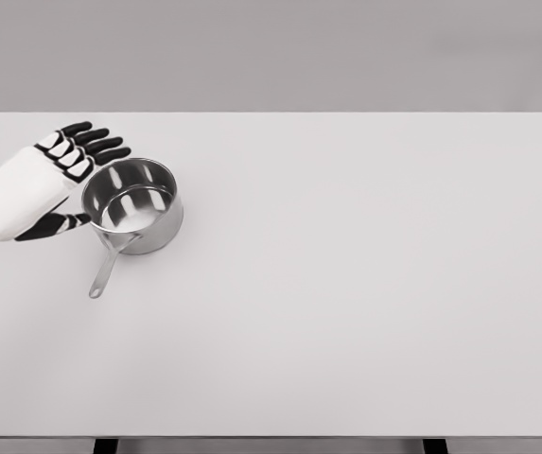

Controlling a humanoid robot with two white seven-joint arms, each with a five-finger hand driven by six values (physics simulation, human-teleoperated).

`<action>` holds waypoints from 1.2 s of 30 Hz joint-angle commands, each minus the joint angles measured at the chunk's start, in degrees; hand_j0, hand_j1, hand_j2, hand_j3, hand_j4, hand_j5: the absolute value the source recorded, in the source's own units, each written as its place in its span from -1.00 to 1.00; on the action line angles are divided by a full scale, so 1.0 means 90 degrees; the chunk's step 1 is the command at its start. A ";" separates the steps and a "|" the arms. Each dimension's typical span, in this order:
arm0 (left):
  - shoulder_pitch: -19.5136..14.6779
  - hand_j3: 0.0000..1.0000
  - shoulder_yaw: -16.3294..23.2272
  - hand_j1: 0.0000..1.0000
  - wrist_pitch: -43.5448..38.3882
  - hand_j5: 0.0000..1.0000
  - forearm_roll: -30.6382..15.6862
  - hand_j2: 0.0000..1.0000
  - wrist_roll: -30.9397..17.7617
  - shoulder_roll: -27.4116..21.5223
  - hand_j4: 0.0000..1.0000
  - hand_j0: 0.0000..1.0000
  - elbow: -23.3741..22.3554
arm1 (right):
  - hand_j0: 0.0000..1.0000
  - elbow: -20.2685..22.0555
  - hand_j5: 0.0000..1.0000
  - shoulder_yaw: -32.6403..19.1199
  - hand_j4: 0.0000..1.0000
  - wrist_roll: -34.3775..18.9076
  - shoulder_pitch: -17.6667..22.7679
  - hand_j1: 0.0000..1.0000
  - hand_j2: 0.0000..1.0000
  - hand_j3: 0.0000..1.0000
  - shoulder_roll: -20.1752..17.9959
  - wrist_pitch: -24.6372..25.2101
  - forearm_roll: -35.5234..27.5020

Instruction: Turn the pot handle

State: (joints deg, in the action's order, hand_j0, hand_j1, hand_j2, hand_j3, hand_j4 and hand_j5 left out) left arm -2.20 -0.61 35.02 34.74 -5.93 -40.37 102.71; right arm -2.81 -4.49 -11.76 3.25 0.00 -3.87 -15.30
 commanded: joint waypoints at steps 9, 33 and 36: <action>-0.0078 1.00 0.0184 1.00 -0.0002 1.00 -0.0510 1.00 -0.0015 -0.0026 1.00 1.00 0.0053 | 1.00 0.0000 1.00 0.0000 1.00 -0.0001 0.0000 1.00 1.00 1.00 0.0000 0.0000 0.0001; -0.1933 1.00 0.2967 1.00 -0.0002 1.00 -0.0920 1.00 -0.0405 -0.0973 1.00 1.00 0.0062 | 1.00 0.0000 1.00 0.0000 1.00 -0.0001 0.0000 1.00 1.00 1.00 0.0000 0.0000 0.0001; -0.2266 1.00 0.3593 1.00 -0.0002 1.00 -0.1457 1.00 -0.0405 -0.1559 1.00 1.00 0.0072 | 1.00 0.0000 1.00 0.0000 1.00 -0.0001 0.0000 1.00 1.00 1.00 0.0000 0.0000 0.0001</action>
State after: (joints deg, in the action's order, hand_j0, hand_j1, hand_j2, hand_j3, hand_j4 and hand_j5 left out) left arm -22.59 28.24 35.04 24.52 -9.56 -51.53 103.31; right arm -2.81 -4.49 -11.76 3.25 0.00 -3.87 -15.30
